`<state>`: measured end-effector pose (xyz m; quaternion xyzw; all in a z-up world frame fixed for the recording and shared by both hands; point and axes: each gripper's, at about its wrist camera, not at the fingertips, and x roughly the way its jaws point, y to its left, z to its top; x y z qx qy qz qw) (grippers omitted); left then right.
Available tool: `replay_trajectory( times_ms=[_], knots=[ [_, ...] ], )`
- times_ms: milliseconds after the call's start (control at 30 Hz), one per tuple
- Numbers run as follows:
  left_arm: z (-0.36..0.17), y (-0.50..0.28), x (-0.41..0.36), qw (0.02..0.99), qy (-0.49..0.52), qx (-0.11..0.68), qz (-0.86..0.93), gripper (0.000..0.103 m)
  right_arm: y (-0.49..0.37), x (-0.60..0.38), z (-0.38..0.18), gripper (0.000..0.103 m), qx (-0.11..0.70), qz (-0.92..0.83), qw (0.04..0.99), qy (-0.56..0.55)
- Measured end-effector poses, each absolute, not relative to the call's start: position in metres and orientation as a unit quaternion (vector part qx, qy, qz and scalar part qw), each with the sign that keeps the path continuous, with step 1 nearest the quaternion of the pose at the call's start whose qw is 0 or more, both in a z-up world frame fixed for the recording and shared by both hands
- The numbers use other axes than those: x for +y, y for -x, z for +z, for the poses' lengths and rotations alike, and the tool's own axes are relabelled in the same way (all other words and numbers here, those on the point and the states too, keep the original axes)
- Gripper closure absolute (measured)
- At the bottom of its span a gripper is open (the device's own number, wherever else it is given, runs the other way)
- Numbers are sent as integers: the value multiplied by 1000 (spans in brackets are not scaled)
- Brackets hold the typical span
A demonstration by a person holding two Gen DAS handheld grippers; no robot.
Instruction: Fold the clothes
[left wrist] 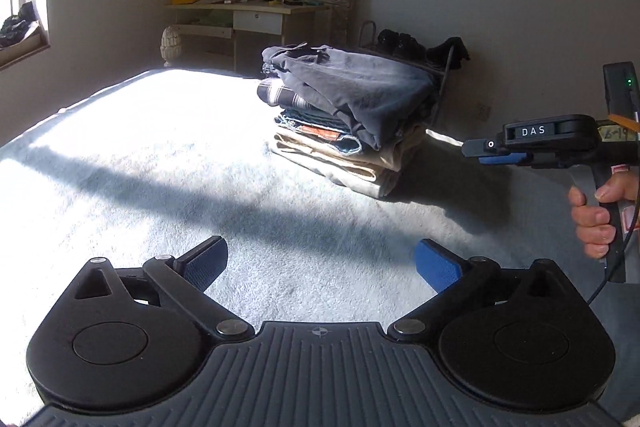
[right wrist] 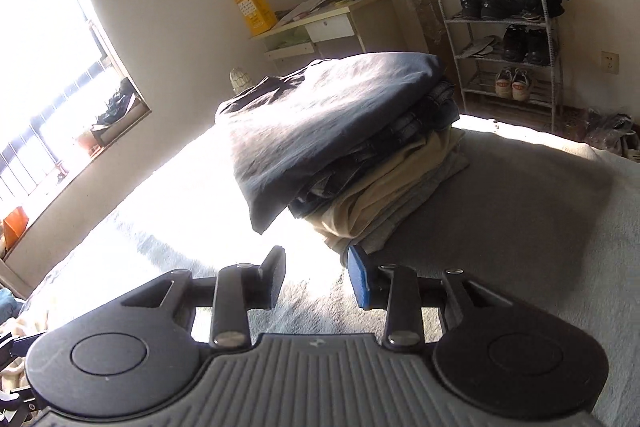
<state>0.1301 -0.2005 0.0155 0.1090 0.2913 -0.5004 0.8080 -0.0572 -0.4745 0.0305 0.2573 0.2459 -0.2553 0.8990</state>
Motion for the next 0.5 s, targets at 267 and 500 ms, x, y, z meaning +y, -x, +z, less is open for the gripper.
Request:
replay_trajectory(
  times_ms=[267, 500],
  knots=[
    [12, -86, -156, 835, -38, 306, -456, 0, 79, -341, 71, 21, 291, -312, 895, -128],
    [30, -70, -133, 854, -37, 328, -402, 0, 74, -282, 79, 1, 279, -336, 899, -35]
  ],
)
